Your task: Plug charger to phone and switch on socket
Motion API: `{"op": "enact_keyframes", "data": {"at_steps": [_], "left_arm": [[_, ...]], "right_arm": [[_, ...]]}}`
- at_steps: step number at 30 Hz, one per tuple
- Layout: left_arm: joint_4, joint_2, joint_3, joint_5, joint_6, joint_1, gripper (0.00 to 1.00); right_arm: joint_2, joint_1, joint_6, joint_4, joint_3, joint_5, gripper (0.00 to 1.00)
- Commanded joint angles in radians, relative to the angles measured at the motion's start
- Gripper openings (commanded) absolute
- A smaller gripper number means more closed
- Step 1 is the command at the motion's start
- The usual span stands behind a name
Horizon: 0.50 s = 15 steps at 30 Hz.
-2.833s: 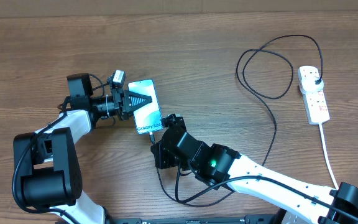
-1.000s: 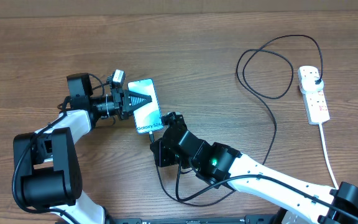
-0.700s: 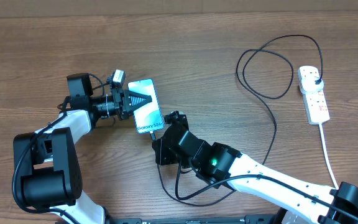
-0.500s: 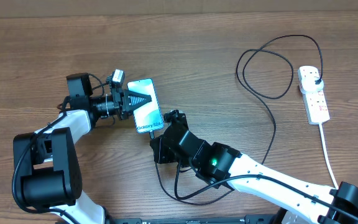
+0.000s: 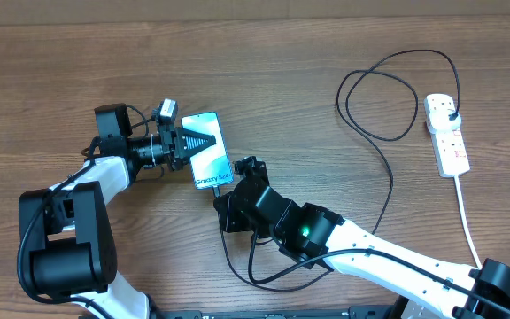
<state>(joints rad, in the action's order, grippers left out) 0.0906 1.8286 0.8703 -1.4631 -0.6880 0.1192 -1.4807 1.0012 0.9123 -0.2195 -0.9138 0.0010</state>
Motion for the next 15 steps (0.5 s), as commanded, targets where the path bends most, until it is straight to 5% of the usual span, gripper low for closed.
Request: {"op": "enact_keyframes", "data": {"at_steps": [1, 15], "left_arm": [[-0.006, -0.032, 0.002, -0.052, -0.039, -0.008, 0.04], [0.019, -0.032, 0.002, -0.118, -0.004, -0.009, 0.04]], "right_arm": [[-0.003, -0.022, -0.001, 0.008, -0.008, 0.077, 0.04], [-0.003, -0.022, -0.035, 0.053, -0.008, 0.082, 0.04]]}}
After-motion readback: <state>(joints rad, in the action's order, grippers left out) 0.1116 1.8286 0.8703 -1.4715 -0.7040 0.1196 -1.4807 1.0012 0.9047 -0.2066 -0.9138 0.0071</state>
